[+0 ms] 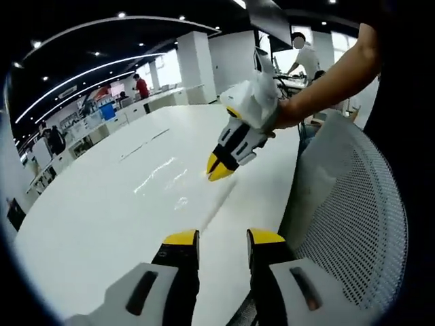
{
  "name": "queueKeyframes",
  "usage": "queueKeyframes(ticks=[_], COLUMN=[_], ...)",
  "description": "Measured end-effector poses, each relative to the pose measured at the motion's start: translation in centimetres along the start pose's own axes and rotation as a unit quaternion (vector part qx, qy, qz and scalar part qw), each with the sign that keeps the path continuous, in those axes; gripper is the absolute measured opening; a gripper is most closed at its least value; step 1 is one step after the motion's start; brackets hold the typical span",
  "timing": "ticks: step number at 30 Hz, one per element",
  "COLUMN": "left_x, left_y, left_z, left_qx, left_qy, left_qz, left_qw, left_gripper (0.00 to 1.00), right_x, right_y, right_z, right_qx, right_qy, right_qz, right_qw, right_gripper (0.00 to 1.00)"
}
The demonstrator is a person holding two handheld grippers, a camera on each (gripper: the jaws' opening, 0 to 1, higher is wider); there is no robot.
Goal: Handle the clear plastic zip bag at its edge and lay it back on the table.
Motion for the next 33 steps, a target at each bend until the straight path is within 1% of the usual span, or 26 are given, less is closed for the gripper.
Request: queueKeyframes(ticks=[2, 7, 10, 14, 16, 20, 24, 26, 28, 31, 32, 33], left_x=[-0.2, 0.0, 0.1, 0.3, 0.4, 0.7, 0.5, 0.4, 0.4, 0.5, 0.5, 0.5], left_y=[0.3, 1.4, 1.8, 2.2, 2.3, 2.5, 2.7, 2.7, 2.8, 2.8, 2.9, 3.1], left_z=[-0.4, -0.4, -0.2, 0.3, 0.6, 1.0, 1.1, 1.2, 1.3, 1.5, 1.6, 1.6], left_qx=[0.006, 0.000, -0.003, -0.010, -0.008, -0.014, -0.013, -0.013, -0.011, -0.009, -0.008, -0.009], left_qy=[-0.015, -0.036, -0.039, -0.044, -0.045, -0.038, -0.035, -0.034, -0.034, -0.033, -0.030, -0.028], left_qz=[-0.008, -0.022, -0.028, -0.044, -0.052, -0.041, -0.045, -0.046, -0.044, -0.032, -0.023, -0.018], left_qw=[0.9998, 0.9991, 0.9989, 0.9980, 0.9976, 0.9983, 0.9983, 0.9983, 0.9984, 0.9989, 0.9993, 0.9994], left_gripper=[0.28, 0.33, 0.34, 0.33, 0.35, 0.39, 0.42, 0.44, 0.46, 0.47, 0.47, 0.47], right_x=[0.0, -0.1, -0.3, -0.6, -0.6, -0.8, -0.7, -0.8, -0.9, -0.9, -1.0, -1.1], right_y=[-0.1, -0.4, -0.2, -0.2, -0.2, -0.4, -0.3, -0.1, 0.3, 0.7, 0.8, 0.9], right_z=[-0.1, -0.3, -0.3, -1.1, -1.4, -3.5, -5.5, -6.0, -7.0, -8.4, -8.8, -9.3], right_qx=[0.002, 0.015, 0.019, 0.025, 0.029, 0.041, 0.052, 0.053, 0.048, 0.050, 0.052, 0.056], right_qy=[0.001, 0.002, -0.002, -0.001, 0.002, 0.016, 0.038, 0.041, 0.047, 0.062, 0.067, 0.068], right_qz=[0.002, 0.013, 0.026, 0.036, 0.040, 0.059, 0.087, 0.092, 0.093, 0.111, 0.118, 0.123], right_qw=[1.0000, 0.9998, 0.9995, 0.9991, 0.9988, 0.9973, 0.9942, 0.9936, 0.9934, 0.9906, 0.9894, 0.9884], right_gripper=[0.03, 0.08, 0.13, 0.17, 0.19, 0.25, 0.32, 0.33, 0.37, 0.42, 0.44, 0.48])
Point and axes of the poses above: the point that each gripper's makers call its tool centre point, and the gripper's own axes: z roughly forward along the fingers, x roughly to its right, y roughly out of its underside, the point moved 3 cm from there along -z, roughly backward along the fingers, and after that the axes turned 12 degrees about x, right-handed, at the moved point
